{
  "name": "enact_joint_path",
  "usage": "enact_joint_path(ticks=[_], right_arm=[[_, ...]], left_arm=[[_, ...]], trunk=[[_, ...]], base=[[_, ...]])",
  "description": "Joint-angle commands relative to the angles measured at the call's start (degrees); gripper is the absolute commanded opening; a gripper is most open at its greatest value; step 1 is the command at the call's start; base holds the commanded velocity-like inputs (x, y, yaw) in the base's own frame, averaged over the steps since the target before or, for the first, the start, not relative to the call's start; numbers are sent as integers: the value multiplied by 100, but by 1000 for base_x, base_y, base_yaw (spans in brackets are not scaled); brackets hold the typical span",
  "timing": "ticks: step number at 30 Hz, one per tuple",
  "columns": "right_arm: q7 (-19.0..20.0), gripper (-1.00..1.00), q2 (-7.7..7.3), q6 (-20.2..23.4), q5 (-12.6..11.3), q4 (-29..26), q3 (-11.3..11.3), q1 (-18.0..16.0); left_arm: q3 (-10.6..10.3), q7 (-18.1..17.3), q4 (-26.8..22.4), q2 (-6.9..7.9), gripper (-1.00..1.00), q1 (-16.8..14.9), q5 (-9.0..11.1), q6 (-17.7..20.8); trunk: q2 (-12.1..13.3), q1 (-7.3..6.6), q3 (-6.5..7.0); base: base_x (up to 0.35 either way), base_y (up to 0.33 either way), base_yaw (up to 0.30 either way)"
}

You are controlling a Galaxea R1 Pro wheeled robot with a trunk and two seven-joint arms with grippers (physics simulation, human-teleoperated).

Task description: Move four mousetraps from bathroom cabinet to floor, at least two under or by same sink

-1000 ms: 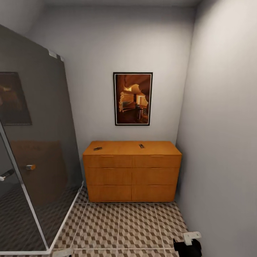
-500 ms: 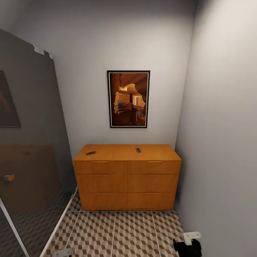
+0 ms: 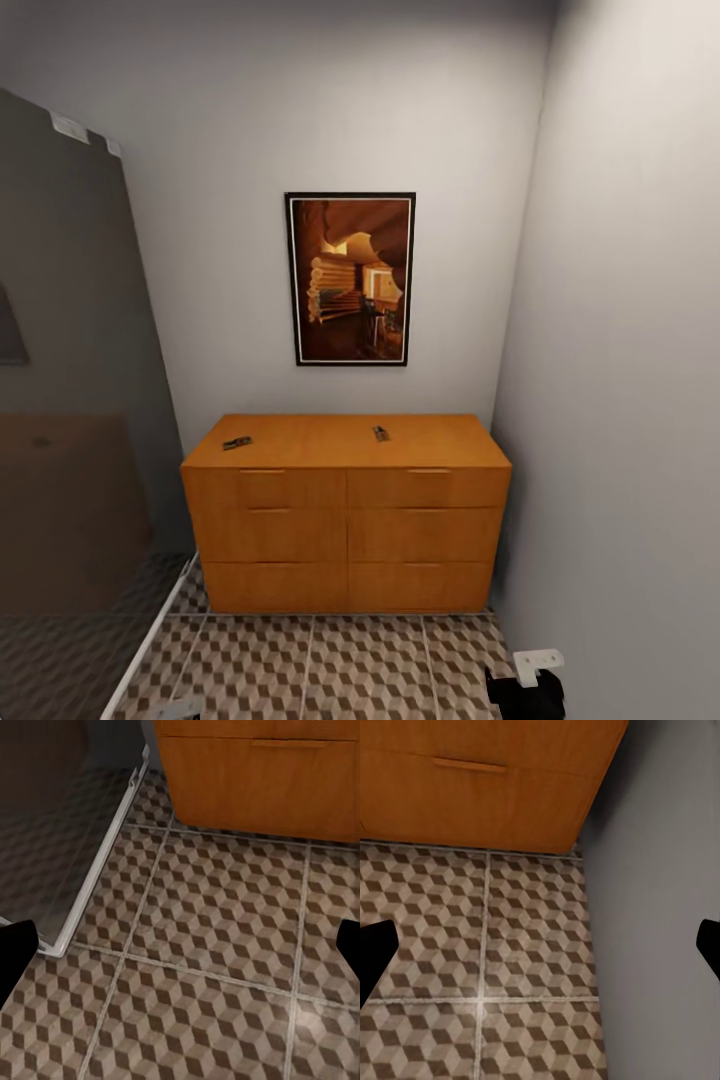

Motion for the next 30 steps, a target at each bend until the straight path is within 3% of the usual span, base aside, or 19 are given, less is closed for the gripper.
enact_joint_path(ticks=[1,30], right_arm=[[-5,100,3,-27,-36,18,48,-5],[-5,100,3,-27,-34,18,48,-5]], left_arm=[[-36,32,8,-2,100,-2,-13,-9],[-29,41,8,12,100,-1,-13,-9]], trunk=[[-4,4,-2],[-4,4,-2]], base=[[125,-19,0],[13,4,0]])
